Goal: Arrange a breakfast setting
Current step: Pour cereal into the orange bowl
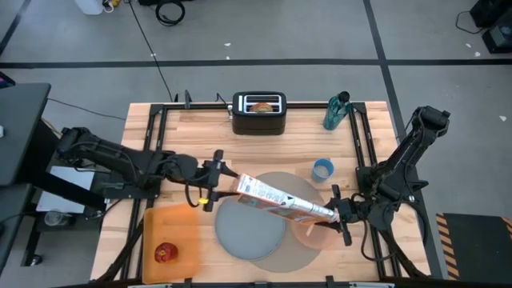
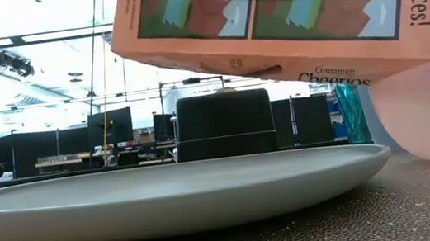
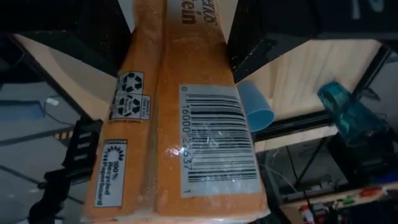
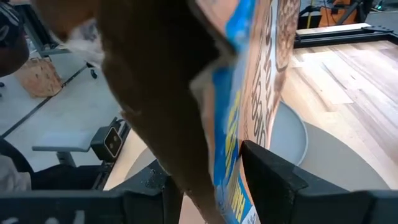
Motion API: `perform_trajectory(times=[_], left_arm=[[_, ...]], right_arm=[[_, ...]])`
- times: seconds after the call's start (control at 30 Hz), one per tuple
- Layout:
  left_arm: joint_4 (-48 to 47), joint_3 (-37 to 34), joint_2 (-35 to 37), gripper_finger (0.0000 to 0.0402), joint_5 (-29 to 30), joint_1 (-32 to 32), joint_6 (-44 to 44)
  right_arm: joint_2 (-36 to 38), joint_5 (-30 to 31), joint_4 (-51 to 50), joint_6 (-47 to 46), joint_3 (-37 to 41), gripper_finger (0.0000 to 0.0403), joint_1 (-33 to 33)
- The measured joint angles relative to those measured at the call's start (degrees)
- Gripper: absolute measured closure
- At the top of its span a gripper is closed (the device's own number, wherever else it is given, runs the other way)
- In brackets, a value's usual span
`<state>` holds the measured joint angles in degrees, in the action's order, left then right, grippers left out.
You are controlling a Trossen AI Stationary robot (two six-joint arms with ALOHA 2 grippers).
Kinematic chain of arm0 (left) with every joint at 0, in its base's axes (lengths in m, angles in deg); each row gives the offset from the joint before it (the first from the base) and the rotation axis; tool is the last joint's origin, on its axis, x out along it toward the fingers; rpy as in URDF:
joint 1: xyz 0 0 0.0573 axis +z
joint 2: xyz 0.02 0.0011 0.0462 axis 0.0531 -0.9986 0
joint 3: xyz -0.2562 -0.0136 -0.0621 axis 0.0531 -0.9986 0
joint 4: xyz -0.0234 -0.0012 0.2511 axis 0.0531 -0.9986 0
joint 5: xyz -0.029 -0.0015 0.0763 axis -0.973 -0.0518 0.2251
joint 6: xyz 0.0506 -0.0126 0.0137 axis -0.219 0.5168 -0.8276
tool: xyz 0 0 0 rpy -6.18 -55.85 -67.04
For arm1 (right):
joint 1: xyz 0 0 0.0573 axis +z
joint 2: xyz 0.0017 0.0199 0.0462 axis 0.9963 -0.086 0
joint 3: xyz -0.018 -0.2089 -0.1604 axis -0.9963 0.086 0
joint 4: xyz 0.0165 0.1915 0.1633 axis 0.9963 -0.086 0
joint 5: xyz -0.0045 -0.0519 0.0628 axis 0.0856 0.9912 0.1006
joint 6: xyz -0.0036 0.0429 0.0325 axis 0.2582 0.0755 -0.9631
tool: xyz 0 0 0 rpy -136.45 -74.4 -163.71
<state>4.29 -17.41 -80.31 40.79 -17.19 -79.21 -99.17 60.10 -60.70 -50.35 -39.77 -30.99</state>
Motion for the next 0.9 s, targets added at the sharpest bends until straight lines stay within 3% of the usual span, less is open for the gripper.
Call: perform_trajectory(times=[0.4, 0.9], left_arm=[[-2.66, 2.41, -0.9, 0.0165, -1.76, 1.13, 0.5], [0.12, 4.51, -4.18, 0.0175, -2.01, -0.54, -0.46]], right_arm=[[2.18, -0.89, -7.96, -7.47, -0.07, 0.0241, 2.26], [3.27, -0.3, -9.88, -8.81, -1.04, 0.0241, 4.51]])
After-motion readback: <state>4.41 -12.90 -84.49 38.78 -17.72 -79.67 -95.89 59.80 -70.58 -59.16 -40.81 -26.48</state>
